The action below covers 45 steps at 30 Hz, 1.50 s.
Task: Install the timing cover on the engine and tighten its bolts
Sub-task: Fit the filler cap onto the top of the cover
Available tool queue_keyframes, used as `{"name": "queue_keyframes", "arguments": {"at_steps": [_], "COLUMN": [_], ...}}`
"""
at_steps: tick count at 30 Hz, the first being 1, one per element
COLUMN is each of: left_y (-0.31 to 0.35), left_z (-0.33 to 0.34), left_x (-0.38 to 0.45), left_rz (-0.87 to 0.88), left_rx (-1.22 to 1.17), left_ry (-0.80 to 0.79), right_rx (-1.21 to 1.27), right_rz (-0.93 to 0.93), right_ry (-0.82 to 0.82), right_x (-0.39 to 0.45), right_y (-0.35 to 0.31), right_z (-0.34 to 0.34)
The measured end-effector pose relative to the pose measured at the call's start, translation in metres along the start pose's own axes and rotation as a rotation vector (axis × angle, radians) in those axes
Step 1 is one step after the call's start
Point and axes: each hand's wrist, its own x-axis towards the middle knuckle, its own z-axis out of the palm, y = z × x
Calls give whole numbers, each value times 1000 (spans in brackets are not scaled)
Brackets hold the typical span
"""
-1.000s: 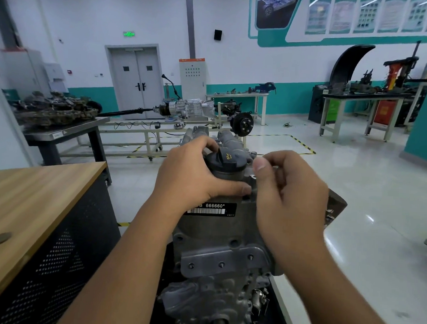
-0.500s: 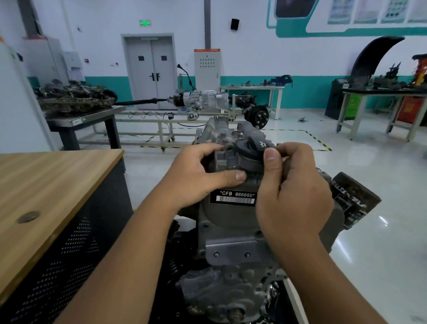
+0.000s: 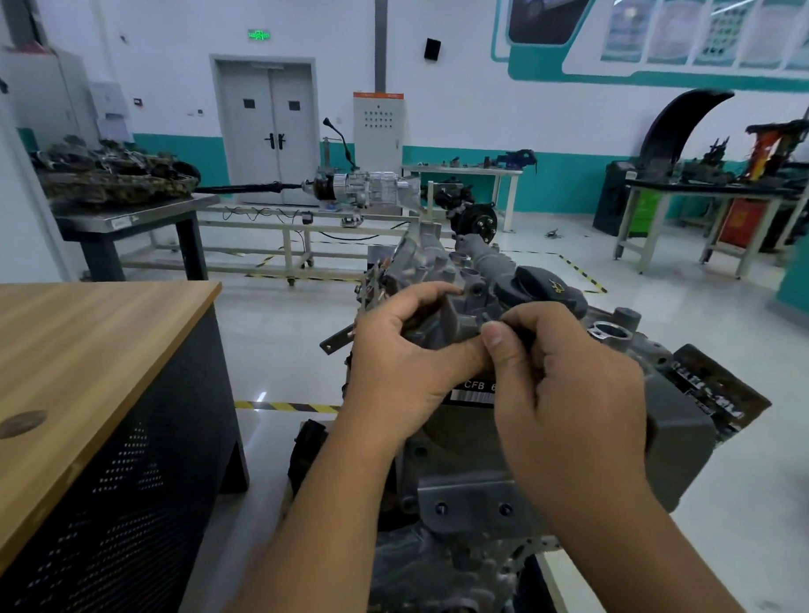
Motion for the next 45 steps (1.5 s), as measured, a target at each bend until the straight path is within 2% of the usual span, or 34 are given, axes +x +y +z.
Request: {"name": "queue_keyframes", "arguments": {"at_steps": [3,6,9,11,15,17,21,24,27,29,31,35,38,45], "left_y": [-1,1,5,7,11,12,15,15,19,24,32,40,38,23], "left_z": [0,0,-3,-4,-3,-3,-2,1,5,5,6,8,11,15], "left_x": [3,3,4,4,3,3,2,2,3,3,2,0,-2,-8], "left_rz": [19,38,36,5,-21,-40,-60,-61,-78,-72,-45,27,66,105], "left_rx": [34,46,38,36,81,91,121,183,274,340,422,522,520,351], "left_ry": [6,-11,-80,-105,-90,-73,-69,-68,-45,-45,-53,-62,-58,-13], "right_rx": [-185,-479,-698,-688,-445,-442,-589,-574,-262,53,204,287,306,366], "right_rz": [-12,-37,-193,-267,-224,-245,-370,-396,-231,-83,32,156,128,72], "right_ry": [-99,-266,-369,-445,-891,-951,-847,-787,-765,-576,-411,-475,-524,-501], "right_x": [17,43,72,96,135,140,135,131,140,143,135,100,90,94], "right_y": [-14,-28,-36,-36,-34,-34,-35,-37,-25,2,42,100,113,120], "right_z": [-11,-18,-21,-24,-21,-16,-6,-10,-36,-58,-75,-79,-66,-48]}}
